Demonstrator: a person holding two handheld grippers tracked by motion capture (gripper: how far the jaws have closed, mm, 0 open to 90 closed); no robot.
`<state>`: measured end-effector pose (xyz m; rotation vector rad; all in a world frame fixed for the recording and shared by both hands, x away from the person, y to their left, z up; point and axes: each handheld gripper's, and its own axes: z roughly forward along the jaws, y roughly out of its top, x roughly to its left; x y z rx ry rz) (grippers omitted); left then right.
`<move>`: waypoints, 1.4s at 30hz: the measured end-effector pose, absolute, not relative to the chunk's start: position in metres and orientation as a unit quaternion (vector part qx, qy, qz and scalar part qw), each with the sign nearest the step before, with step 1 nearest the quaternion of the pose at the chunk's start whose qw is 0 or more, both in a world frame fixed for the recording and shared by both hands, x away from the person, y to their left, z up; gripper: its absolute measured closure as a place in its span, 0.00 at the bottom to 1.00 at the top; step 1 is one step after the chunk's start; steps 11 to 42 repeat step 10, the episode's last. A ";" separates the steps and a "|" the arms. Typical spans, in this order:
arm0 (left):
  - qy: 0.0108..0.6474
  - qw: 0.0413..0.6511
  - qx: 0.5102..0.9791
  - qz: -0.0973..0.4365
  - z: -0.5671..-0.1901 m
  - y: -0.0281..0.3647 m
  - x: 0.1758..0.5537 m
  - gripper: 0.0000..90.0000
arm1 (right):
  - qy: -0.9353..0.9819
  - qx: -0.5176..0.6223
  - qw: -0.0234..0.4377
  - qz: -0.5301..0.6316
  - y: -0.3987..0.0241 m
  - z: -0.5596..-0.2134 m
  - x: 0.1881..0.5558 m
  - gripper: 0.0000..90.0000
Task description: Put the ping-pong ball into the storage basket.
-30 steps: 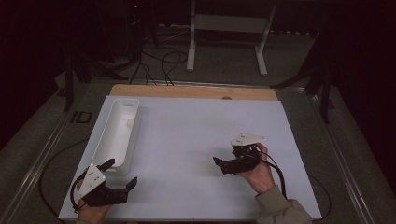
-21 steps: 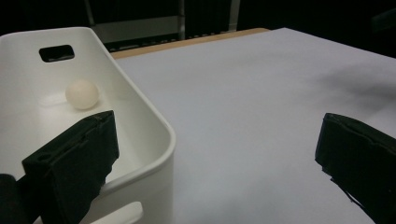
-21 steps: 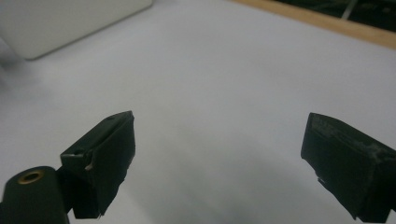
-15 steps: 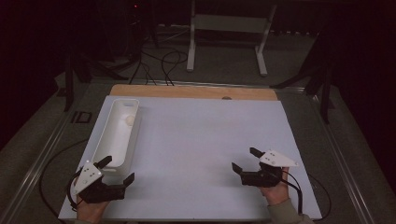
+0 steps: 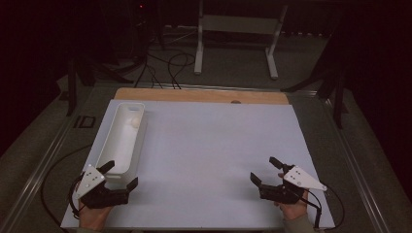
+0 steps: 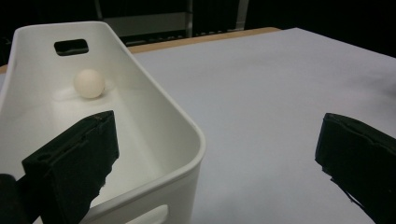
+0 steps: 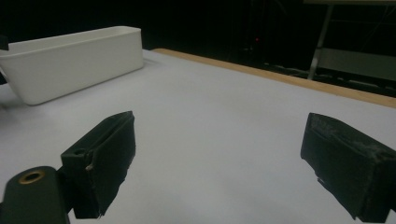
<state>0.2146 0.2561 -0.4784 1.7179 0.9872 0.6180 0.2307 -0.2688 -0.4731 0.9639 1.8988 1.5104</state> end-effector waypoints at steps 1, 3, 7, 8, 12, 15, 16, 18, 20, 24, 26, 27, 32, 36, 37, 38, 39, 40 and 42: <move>0.410 0.507 0.713 0.256 -0.479 0.257 0.215 0.00 | 0.700 0.356 0.263 0.560 -0.269 -0.474 0.230 0.11; 0.411 0.505 0.714 0.257 -0.479 0.257 0.215 0.00 | 0.698 0.354 0.265 0.562 -0.270 -0.474 0.230 0.11; 0.408 0.500 0.718 0.261 -0.480 0.255 0.215 0.00 | 0.697 0.353 0.265 0.565 -0.271 -0.475 0.230 0.11; 0.407 0.497 0.720 0.262 -0.480 0.254 0.215 0.00 | 0.697 0.353 0.265 0.565 -0.271 -0.475 0.229 0.11; 0.406 0.496 0.721 0.264 -0.481 0.253 0.215 0.00 | 0.696 0.351 0.266 0.567 -0.271 -0.475 0.230 0.11; 0.406 0.496 0.721 0.264 -0.481 0.253 0.215 0.00 | 0.696 0.351 0.266 0.567 -0.271 -0.475 0.230 0.11; 0.406 0.496 0.721 0.264 -0.481 0.253 0.215 0.00 | 0.696 0.351 0.266 0.567 -0.271 -0.475 0.230 0.11; 0.406 0.496 0.721 0.264 -0.481 0.253 0.215 0.00 | 0.696 0.351 0.266 0.567 -0.271 -0.475 0.230 0.11; 0.406 0.496 0.721 0.264 -0.481 0.253 0.215 0.00 | 0.696 0.351 0.266 0.567 -0.271 -0.475 0.230 0.11; 0.406 0.496 0.721 0.264 -0.481 0.253 0.215 0.00 | 0.696 0.351 0.266 0.567 -0.271 -0.475 0.230 0.11; 0.406 0.496 0.721 0.264 -0.481 0.253 0.215 0.00 | 0.696 0.351 0.266 0.567 -0.271 -0.475 0.230 0.11; 0.406 0.496 0.721 0.264 -0.481 0.253 0.215 0.00 | 0.696 0.351 0.266 0.567 -0.271 -0.475 0.230 0.11; 0.406 0.496 0.721 0.264 -0.481 0.253 0.215 0.00 | 0.696 0.351 0.266 0.567 -0.271 -0.475 0.230 0.11; 0.406 0.496 0.721 0.264 -0.481 0.253 0.215 0.00 | 0.696 0.351 0.266 0.567 -0.271 -0.475 0.230 0.11; 0.406 0.496 0.721 0.264 -0.481 0.253 0.215 0.00 | 0.696 0.351 0.266 0.567 -0.271 -0.475 0.230 0.11; 0.406 0.496 0.721 0.264 -0.481 0.253 0.215 0.00 | 0.696 0.351 0.266 0.567 -0.271 -0.475 0.230 0.11; 0.406 0.496 0.721 0.264 -0.481 0.253 0.215 0.00 | 0.696 0.351 0.266 0.567 -0.271 -0.475 0.230 0.11; 0.406 0.496 0.721 0.264 -0.481 0.253 0.215 0.00 | 0.696 0.351 0.266 0.567 -0.271 -0.475 0.230 0.11; 0.406 0.496 0.721 0.264 -0.481 0.253 0.215 0.00 | 0.696 0.351 0.266 0.567 -0.271 -0.475 0.230 0.11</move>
